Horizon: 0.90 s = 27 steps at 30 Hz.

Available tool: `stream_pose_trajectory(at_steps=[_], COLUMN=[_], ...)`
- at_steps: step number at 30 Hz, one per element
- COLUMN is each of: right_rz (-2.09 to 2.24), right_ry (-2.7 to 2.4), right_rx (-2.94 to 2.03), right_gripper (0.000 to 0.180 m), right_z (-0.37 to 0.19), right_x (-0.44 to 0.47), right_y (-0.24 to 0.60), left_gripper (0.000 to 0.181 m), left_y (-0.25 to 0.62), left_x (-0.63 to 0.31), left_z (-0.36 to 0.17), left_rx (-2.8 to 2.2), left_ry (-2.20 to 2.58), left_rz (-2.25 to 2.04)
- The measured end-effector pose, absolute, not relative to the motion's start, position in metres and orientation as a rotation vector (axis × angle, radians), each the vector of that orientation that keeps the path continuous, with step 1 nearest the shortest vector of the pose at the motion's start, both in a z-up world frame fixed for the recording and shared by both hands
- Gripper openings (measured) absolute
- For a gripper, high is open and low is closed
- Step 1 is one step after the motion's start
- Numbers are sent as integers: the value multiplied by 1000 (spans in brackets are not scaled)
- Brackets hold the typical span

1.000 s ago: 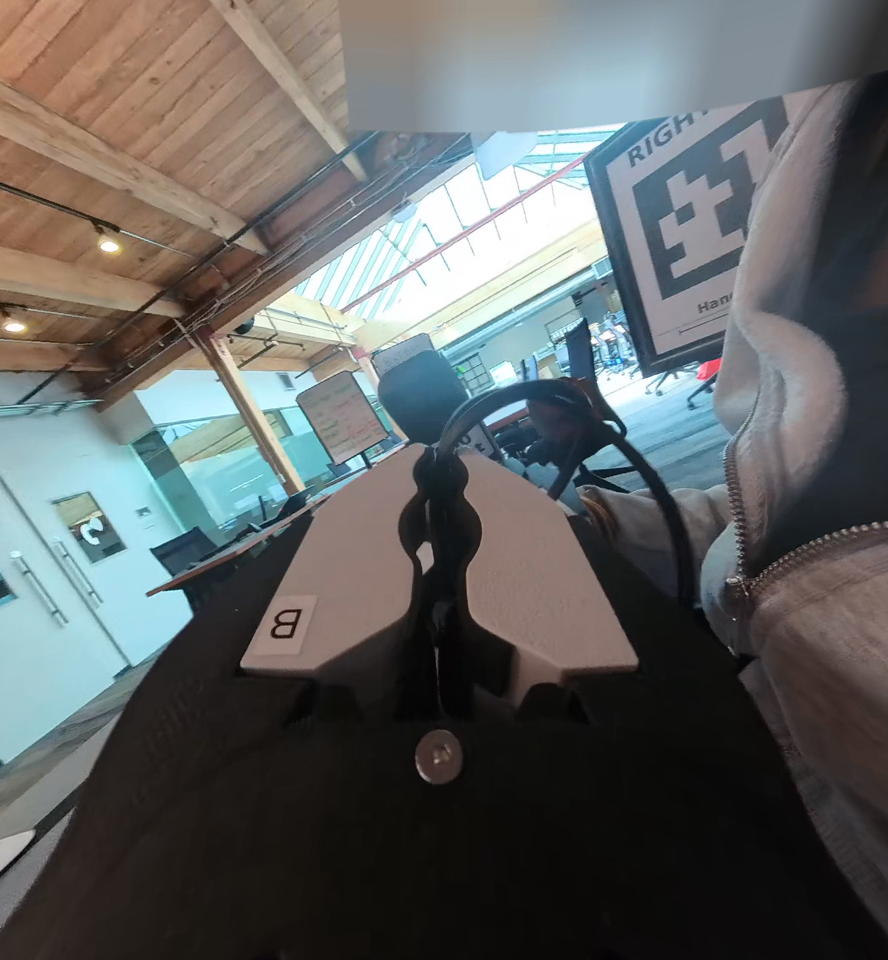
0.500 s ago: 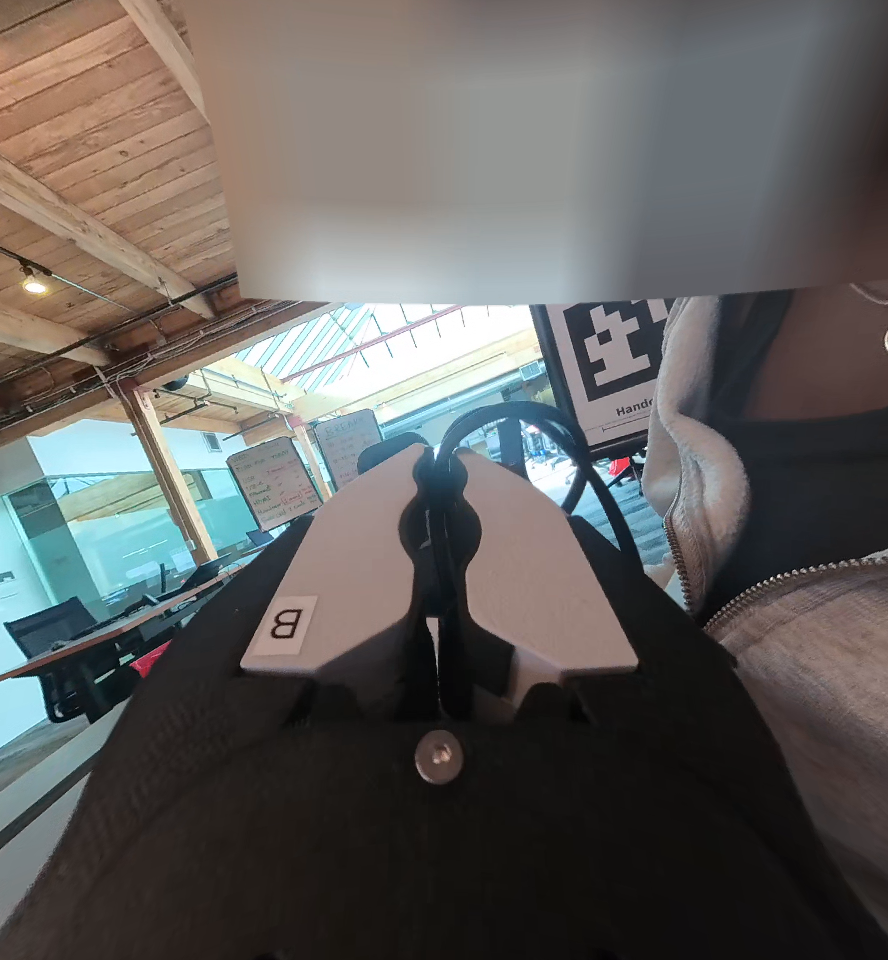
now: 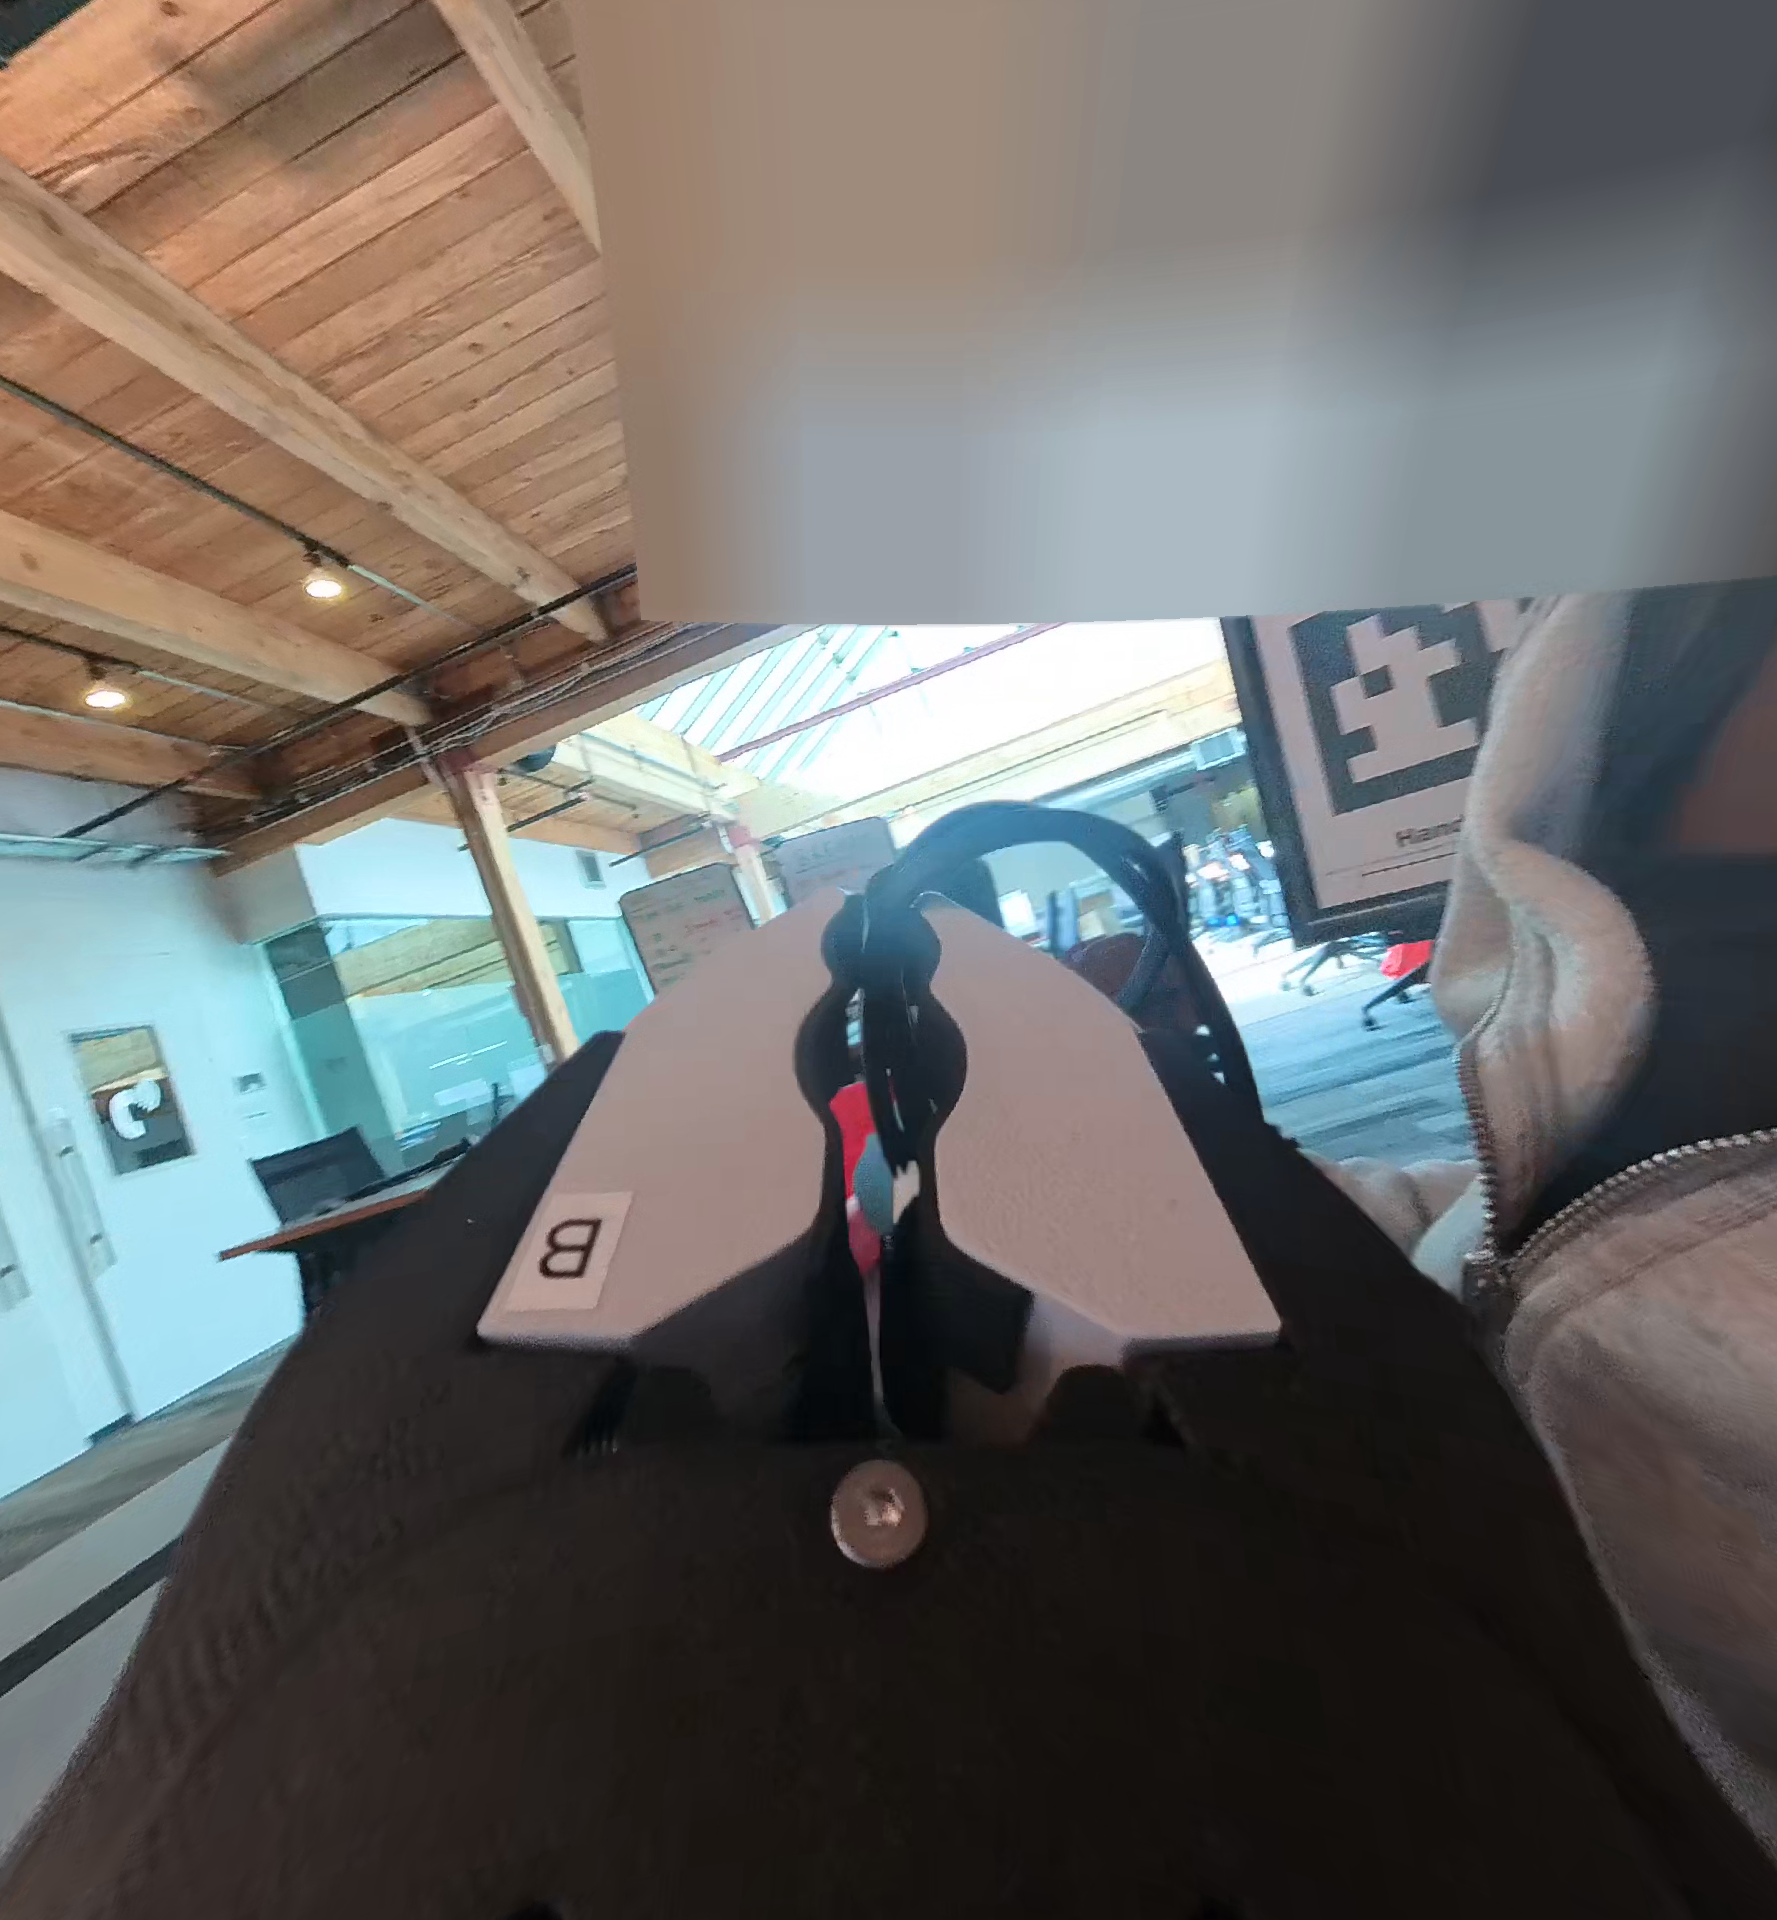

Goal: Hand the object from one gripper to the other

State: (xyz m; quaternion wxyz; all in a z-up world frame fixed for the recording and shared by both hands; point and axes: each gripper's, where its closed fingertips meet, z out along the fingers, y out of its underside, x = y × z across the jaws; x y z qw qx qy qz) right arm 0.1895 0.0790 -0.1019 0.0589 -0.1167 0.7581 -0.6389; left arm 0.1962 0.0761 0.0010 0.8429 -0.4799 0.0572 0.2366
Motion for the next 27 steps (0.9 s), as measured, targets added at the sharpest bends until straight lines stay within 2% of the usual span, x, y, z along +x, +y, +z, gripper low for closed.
stream_pose_trajectory(at_steps=[8, 12, 16, 20, 24, 27], right_rz=[-2194, -2291, -2166, -2022, -1902, -1797], right_ry=[2376, 2272, 2314, 2313, 2352, 2426], right_rx=[-84, 71, 56, 30, 45, 94], right_gripper=[5, 5, 5, 5, 5, 5], right_z=[-80, -67, -80, -93, -105, -116], right_x=[142, 127, 128, 136, 140, 137], right_y=[97, 108, 108, 106, 103, 105], left_gripper=[25, 28, 14, 8, 12, 27], left_y=[57, 51, 46, 39, 32, 32], left_x=[173, 157, 142, 131, 109, 100], left_z=[-13, -19, -19, -19, -37, -62], left_rx=[-1143, -1201, -1197, -1178, -1267, -1445], left_ry=[14, -74, -185, -285, -449, -529], left_rz=[645, 701, 725, 720, 714, 633])
